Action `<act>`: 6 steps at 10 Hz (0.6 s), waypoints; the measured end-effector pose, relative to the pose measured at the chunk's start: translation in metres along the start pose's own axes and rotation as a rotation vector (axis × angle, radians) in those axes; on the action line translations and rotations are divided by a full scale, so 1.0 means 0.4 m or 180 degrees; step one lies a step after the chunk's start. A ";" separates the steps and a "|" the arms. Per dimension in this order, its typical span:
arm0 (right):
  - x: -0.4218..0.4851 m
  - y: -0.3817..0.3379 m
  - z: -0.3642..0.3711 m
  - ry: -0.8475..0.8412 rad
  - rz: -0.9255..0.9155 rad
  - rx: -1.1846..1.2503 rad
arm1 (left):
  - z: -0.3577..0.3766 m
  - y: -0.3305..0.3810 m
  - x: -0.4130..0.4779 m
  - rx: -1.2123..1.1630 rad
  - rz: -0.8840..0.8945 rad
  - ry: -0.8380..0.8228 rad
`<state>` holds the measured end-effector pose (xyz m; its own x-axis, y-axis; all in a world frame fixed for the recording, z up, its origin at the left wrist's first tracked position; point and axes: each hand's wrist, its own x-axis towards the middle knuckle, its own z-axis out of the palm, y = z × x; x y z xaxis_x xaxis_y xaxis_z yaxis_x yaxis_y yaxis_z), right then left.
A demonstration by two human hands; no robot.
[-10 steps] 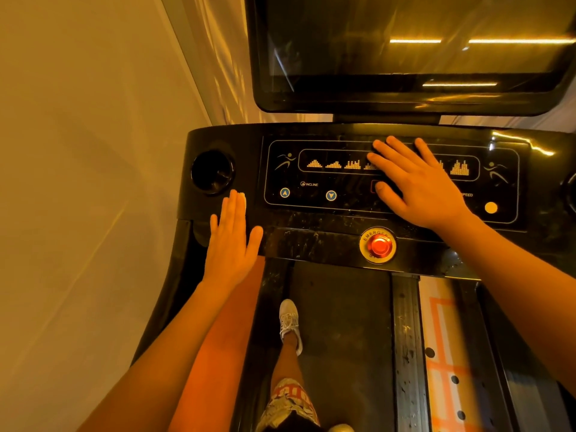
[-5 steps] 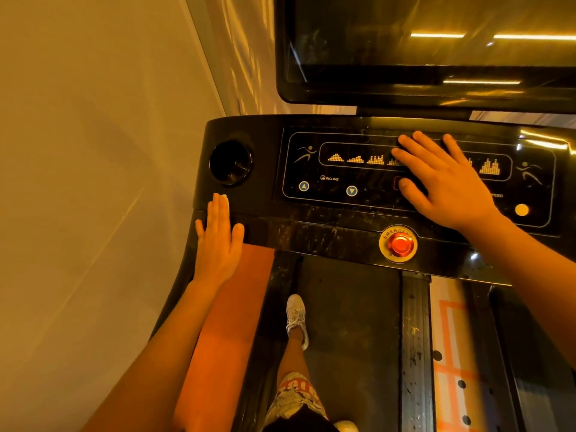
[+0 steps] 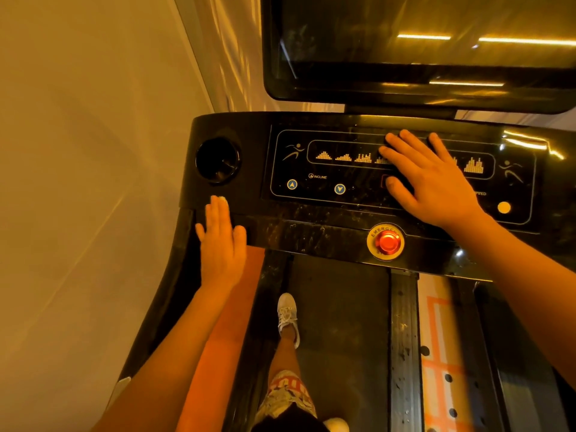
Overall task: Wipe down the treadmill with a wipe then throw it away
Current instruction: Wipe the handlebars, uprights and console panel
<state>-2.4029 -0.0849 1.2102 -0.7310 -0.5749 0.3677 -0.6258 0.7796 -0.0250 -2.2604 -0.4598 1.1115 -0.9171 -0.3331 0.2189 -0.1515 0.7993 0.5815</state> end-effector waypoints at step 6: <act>-0.001 0.000 -0.002 0.0028 -0.0025 0.0033 | -0.023 -0.014 0.001 0.0388 0.0434 -0.0396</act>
<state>-2.4027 -0.0845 1.2107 -0.7235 -0.5788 0.3762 -0.6344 0.7724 -0.0318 -2.2563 -0.4691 1.1154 -0.9695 -0.1595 0.1862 -0.0595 0.8897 0.4526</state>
